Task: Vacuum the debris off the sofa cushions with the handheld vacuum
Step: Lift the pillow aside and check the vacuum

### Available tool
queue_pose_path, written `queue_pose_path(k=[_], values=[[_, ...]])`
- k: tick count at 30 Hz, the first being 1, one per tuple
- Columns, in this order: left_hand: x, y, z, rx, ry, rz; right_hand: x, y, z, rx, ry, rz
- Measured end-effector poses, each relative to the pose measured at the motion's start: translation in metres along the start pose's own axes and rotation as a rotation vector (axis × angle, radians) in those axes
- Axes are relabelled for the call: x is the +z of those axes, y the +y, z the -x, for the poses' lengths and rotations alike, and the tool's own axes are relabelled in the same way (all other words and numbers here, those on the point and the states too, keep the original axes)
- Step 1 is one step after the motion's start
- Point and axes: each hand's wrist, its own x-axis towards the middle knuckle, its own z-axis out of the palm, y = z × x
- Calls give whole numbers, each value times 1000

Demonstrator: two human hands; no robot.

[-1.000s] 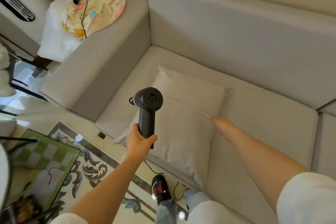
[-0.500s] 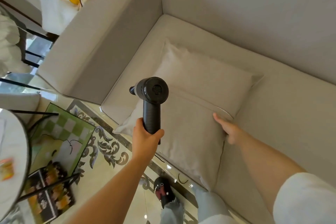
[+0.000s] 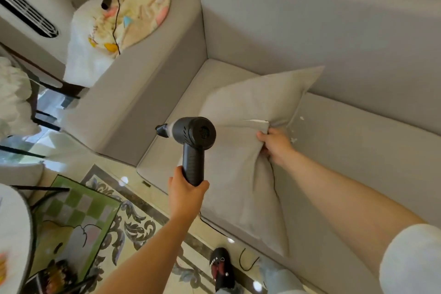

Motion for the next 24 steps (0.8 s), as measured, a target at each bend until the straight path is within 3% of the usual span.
queue_pose_path(k=[3,10,17,24], values=[[-23,7,4,71,-29,61,12,-53,46,-157,-11,69],[-73,27,19,279,-114,111,-62,-123,173,-396,402,458],[-64,68,49,449,-270,138,-147,-128,274,-449,739,835],[-18,111,89,590,-407,119,-217,-99,324,-455,843,1046]])
